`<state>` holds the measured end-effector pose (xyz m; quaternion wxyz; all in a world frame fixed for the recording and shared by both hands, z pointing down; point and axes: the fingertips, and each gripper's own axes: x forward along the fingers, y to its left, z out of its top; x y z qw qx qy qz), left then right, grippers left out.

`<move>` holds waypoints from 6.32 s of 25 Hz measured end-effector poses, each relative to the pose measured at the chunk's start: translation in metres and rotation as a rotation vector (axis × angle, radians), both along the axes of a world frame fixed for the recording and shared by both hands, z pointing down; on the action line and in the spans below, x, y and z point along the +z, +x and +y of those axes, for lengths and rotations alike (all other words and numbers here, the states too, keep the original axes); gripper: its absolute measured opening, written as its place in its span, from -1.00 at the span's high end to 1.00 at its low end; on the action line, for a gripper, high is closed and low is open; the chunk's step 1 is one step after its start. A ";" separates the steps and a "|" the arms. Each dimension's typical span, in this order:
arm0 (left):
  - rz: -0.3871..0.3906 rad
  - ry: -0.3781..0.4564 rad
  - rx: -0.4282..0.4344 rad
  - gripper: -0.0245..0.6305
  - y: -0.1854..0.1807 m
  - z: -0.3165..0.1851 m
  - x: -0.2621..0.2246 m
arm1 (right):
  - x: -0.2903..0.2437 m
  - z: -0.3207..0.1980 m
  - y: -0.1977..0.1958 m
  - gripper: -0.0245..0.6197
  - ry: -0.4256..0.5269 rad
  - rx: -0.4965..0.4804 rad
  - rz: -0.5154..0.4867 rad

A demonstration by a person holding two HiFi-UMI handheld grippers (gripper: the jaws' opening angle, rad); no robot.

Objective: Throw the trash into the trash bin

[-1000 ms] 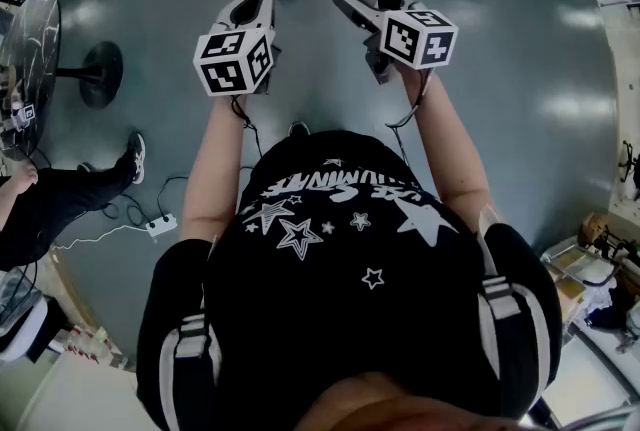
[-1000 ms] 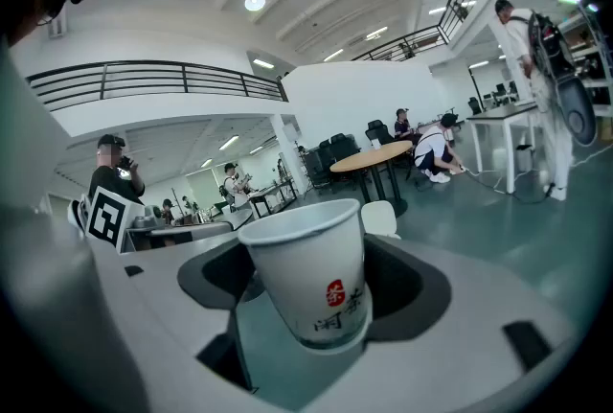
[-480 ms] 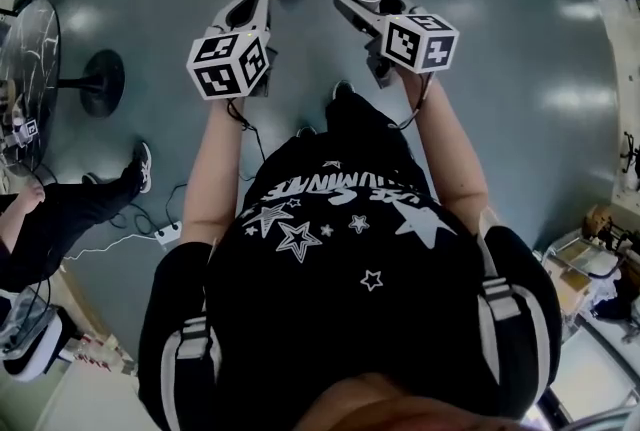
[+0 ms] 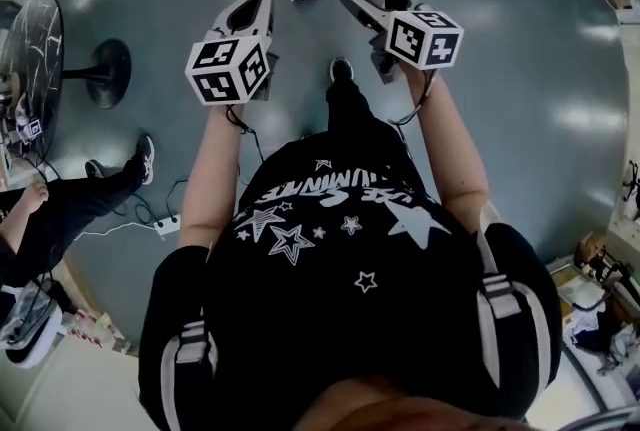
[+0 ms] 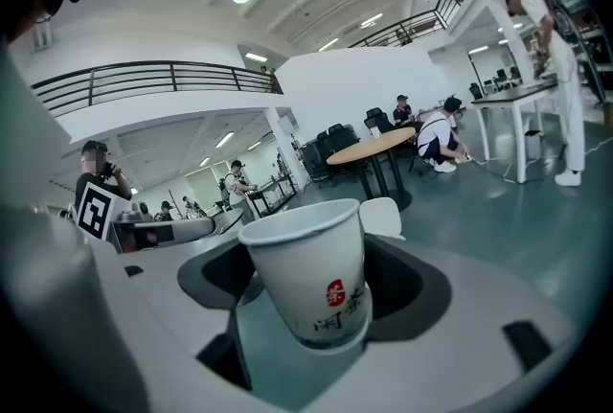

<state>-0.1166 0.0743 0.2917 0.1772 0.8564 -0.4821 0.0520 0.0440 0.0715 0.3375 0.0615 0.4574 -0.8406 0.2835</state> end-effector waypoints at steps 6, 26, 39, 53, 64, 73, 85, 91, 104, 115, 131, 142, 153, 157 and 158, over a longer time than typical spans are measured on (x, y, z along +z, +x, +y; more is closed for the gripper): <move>-0.029 -0.021 -0.031 0.90 0.027 -0.047 0.005 | 0.015 -0.048 0.019 -0.18 -0.033 -0.053 -0.008; -0.054 -0.061 -0.152 0.90 0.068 -0.149 0.010 | 0.050 -0.157 0.074 -0.18 -0.124 -0.160 -0.006; -0.018 -0.096 -0.089 0.90 0.067 -0.219 0.031 | 0.058 -0.203 0.064 -0.18 -0.158 -0.104 0.012; -0.013 -0.167 0.005 0.90 0.032 -0.288 0.056 | 0.063 -0.264 0.020 -0.18 -0.185 0.018 0.090; -0.022 -0.236 0.077 0.90 0.043 -0.316 0.126 | 0.118 -0.292 0.024 -0.18 -0.161 0.100 0.074; -0.041 -0.287 -0.023 0.90 0.047 -0.324 0.169 | 0.187 -0.300 0.020 -0.18 -0.235 -0.010 0.034; -0.075 -0.387 -0.010 0.90 0.060 -0.320 0.246 | 0.255 -0.307 0.003 -0.18 -0.282 -0.101 0.066; -0.092 -0.439 0.006 0.90 0.071 -0.324 0.283 | 0.283 -0.306 -0.009 -0.18 -0.322 -0.146 0.071; -0.124 -0.573 -0.048 0.90 0.065 -0.313 0.350 | 0.324 -0.316 -0.020 -0.18 -0.367 -0.206 0.198; -0.195 -0.628 -0.021 0.90 0.060 -0.313 0.382 | 0.347 -0.314 -0.022 -0.18 -0.417 -0.222 0.271; -0.210 -0.647 0.005 0.90 0.065 -0.313 0.386 | 0.353 -0.309 -0.021 -0.24 -0.471 -0.214 0.239; -0.213 -0.614 0.007 0.90 0.065 -0.316 0.367 | 0.338 -0.309 -0.015 -0.12 -0.446 -0.233 0.291; -0.181 -0.491 -0.021 0.90 0.088 -0.334 0.290 | 0.270 -0.319 -0.002 0.45 -0.322 -0.218 0.346; -0.184 -0.456 -0.031 0.90 0.089 -0.332 0.265 | 0.248 -0.314 0.001 0.52 -0.311 -0.209 0.329; -0.188 -0.452 -0.033 0.90 0.088 -0.327 0.260 | 0.243 -0.310 0.002 0.52 -0.313 -0.204 0.319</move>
